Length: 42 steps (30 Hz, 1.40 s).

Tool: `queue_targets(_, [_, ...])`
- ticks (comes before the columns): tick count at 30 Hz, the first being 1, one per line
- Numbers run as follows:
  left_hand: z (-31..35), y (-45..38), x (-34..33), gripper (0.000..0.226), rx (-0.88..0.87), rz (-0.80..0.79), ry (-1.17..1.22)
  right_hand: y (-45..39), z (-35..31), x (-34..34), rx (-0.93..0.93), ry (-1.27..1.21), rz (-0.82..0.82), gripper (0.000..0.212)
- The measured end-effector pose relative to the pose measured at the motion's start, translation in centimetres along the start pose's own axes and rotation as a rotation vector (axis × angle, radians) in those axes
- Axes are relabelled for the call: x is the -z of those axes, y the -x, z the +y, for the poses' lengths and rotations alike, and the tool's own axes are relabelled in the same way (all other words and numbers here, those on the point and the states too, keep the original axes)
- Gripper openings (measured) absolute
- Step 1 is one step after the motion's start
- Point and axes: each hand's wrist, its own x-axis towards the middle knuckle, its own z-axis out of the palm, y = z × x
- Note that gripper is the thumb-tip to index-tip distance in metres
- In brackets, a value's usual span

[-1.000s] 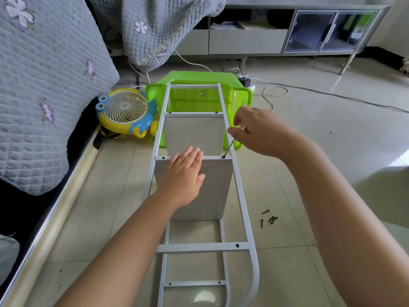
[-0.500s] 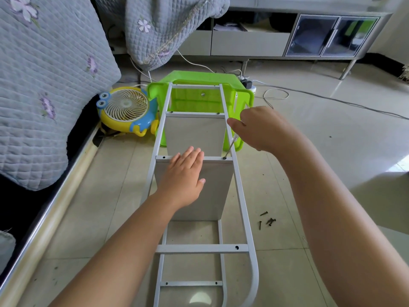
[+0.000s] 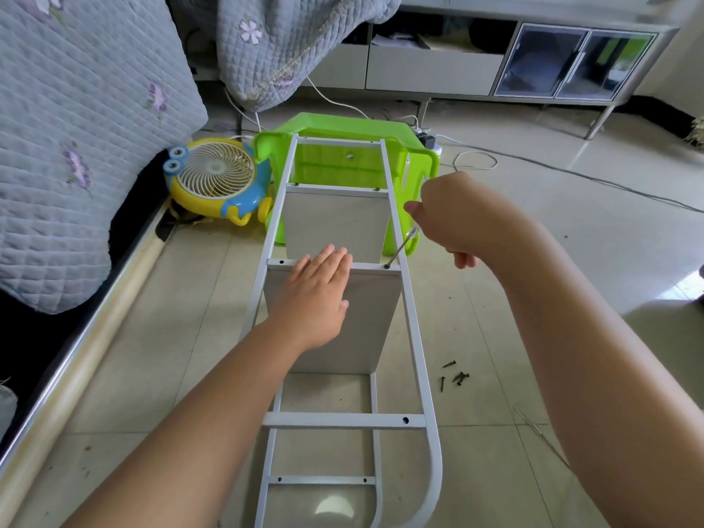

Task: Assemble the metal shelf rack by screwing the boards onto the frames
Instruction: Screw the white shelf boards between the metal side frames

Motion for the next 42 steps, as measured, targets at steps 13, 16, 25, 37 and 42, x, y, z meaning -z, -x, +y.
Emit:
queue_targets(13, [0.0,-0.6,0.9,0.057,0.009,-0.124,0.059,-0.9,-3.3,2.2,0.272,0.629,-0.161,0.026])
queue_targets(16, [0.0,-0.7,0.9,0.061,0.021,-0.135,0.058,-2.5,-4.0,2.2,0.156,0.529,-0.313,0.038])
queue_targets(25, [0.1,-0.8,1.0,0.064,0.031,-0.175,0.059,-1.9,-3.5,2.6,0.278,0.602,-0.283,0.032])
queue_targets(37, [0.2,-0.7,1.7,0.061,0.014,-0.209,0.034,-3.7,-3.3,1.9,-0.049,0.406,-0.469,0.037])
queue_targets(42, [0.6,-0.5,1.5,0.062,0.055,-0.215,-0.031,-3.5,-1.1,2.2,-0.066,0.273,-0.381,0.042])
